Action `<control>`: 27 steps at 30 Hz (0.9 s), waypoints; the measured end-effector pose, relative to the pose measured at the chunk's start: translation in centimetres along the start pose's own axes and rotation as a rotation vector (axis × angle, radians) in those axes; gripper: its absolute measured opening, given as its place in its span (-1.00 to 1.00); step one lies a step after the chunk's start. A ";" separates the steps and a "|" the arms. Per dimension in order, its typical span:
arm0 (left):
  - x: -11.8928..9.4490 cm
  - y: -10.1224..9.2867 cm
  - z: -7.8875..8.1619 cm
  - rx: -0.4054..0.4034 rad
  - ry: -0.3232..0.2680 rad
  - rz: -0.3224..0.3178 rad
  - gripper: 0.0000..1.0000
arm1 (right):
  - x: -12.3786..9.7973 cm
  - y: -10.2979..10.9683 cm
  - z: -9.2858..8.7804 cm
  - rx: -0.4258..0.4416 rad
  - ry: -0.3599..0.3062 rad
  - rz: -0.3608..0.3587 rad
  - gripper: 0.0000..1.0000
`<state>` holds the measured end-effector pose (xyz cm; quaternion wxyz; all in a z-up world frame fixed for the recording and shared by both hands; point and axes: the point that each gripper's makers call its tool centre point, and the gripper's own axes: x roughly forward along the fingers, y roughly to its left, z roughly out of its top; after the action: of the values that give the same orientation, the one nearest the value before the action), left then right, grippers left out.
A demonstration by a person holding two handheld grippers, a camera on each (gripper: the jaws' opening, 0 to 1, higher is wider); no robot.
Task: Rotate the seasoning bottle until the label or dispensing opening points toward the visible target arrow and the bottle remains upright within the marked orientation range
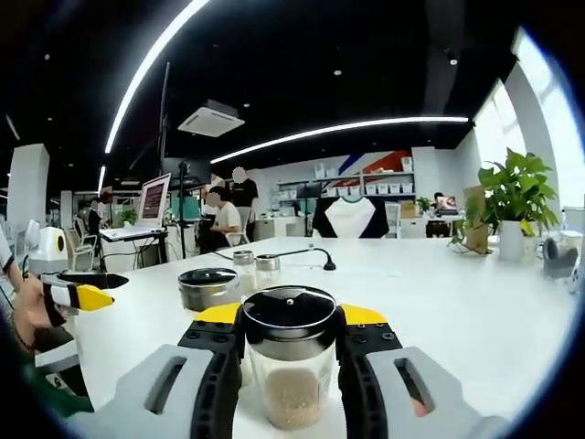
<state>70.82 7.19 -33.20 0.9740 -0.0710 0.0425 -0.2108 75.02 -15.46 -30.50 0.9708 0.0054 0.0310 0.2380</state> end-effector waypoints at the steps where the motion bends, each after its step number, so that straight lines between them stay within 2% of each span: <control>1: 0.0 0.0 0.0 0.000 0.001 0.000 0.99 | 0.0 -0.1 0.0 0.002 0.000 -0.009 -0.25; 5: 0.0 0.0 0.0 -0.002 -0.002 0.000 0.99 | 0.1 0.0 -0.1 -0.022 0.006 -0.036 -0.25; 12: -0.1 0.7 0.1 -0.005 -0.005 0.023 0.99 | 0.1 -0.1 -0.1 -0.006 -0.006 -0.060 -0.24; 20: 0.0 0.6 -0.1 -0.010 0.000 0.015 0.99 | 0.2 -0.1 -0.2 -0.006 0.004 -0.047 -0.24; 22: 0.0 0.6 -0.1 -0.011 0.000 0.013 0.98 | 0.1 -0.3 -0.2 0.032 0.005 -0.038 -0.21; 23: 0.0 0.6 0.0 -0.011 -0.002 0.013 0.98 | -0.1 -0.3 -0.3 0.072 0.010 -0.032 -0.11; 26: 0.0 0.7 0.0 -0.011 -0.004 0.014 0.98 | -0.7 -1.2 0.0 0.087 -0.006 -0.034 0.29; 27: -0.1 0.7 0.1 -0.012 -0.005 0.013 0.98 | -1.0 -1.5 0.1 0.088 -0.007 -0.025 0.31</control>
<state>71.05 7.84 -33.23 0.9751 -0.0773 0.0416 -0.2038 74.80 -17.22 -30.35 0.9726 0.0487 0.0382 0.2241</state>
